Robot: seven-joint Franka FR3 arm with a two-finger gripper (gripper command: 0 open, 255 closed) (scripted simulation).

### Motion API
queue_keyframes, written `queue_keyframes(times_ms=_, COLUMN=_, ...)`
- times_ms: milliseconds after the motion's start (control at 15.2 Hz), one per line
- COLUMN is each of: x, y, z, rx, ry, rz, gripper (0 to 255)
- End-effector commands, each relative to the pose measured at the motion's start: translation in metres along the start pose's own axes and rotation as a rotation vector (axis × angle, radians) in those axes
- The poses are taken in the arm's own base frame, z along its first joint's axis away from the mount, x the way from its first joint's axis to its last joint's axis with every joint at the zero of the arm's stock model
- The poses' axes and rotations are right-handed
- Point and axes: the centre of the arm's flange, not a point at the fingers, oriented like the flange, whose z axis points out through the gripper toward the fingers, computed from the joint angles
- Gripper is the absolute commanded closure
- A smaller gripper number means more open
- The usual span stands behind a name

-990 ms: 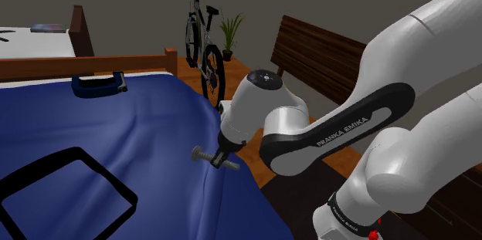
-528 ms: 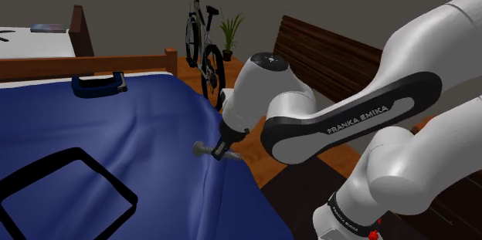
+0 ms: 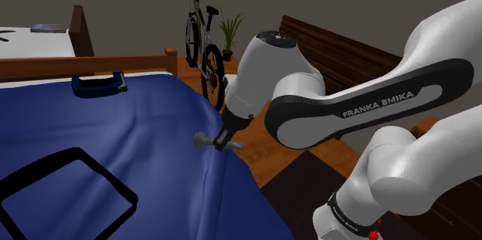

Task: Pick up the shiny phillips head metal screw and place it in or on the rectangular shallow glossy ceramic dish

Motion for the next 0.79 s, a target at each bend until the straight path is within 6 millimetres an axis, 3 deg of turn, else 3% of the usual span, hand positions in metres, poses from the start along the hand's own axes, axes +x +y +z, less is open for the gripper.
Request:
queue_keyframes(times_ms=0, x=0.010, y=-0.009, z=-0.003, rx=0.000, ry=0.000, rz=0.000, gripper=255)
queue_keyframes(times_ms=726, x=0.106, y=-0.116, z=0.016, rx=0.000, ry=0.000, rz=0.000, gripper=255)
